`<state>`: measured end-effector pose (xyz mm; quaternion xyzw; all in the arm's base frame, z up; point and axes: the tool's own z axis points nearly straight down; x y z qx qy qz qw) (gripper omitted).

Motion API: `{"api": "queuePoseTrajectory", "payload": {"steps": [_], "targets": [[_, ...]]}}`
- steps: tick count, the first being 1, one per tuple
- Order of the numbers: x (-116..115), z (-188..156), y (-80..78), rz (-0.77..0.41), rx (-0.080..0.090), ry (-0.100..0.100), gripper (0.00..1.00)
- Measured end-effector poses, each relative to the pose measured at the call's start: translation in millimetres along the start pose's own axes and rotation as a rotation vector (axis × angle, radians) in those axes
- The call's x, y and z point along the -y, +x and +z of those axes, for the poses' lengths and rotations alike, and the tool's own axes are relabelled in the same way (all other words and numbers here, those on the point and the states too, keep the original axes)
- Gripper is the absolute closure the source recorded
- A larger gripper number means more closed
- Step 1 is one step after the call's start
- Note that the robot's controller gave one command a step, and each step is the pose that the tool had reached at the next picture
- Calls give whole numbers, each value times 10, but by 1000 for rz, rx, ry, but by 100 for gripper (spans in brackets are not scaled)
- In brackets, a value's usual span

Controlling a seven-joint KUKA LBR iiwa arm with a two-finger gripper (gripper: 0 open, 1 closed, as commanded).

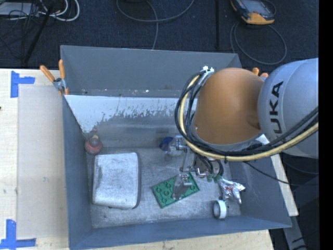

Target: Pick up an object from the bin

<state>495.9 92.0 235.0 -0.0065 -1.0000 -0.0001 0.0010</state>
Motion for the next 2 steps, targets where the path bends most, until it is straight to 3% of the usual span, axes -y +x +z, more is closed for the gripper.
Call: {"api": "queuePoseTrajectory", "payload": {"steps": [1, 2], "targets": [[175, 1178, -244, 71, -7, 2, 0], [416, 1620, -104, 204, 4, -2, 0]]}}
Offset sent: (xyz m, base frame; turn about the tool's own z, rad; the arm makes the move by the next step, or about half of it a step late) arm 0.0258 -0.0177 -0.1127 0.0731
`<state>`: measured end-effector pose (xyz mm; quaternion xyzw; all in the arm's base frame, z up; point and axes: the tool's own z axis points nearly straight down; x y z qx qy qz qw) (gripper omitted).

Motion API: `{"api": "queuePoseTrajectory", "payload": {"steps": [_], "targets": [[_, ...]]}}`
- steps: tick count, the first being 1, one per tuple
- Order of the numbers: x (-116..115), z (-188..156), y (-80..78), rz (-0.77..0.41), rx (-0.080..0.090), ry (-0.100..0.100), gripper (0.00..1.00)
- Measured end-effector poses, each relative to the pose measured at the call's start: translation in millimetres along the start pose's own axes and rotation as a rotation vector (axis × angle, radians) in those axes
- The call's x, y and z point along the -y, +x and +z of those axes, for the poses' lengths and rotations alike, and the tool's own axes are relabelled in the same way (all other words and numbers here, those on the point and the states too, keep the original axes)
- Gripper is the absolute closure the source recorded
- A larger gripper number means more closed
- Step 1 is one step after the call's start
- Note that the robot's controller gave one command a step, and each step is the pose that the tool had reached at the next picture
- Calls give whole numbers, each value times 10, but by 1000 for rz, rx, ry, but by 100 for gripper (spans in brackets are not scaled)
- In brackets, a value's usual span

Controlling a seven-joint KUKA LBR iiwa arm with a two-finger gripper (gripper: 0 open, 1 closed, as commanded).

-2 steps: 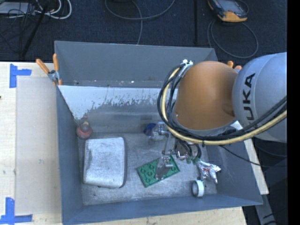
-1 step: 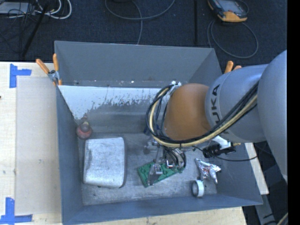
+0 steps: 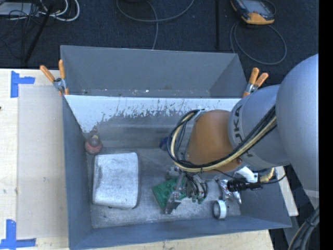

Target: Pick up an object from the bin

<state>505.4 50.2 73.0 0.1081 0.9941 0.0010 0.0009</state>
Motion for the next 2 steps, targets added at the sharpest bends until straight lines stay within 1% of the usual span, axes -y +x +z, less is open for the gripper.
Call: {"api": "queuePoseTrajectory", "payload": {"steps": [1, 2], "targets": [[-4, -14, -1, 0, -1, 0, 100], [-494, -1592, 253, -135, 5, -1, 100]]}}
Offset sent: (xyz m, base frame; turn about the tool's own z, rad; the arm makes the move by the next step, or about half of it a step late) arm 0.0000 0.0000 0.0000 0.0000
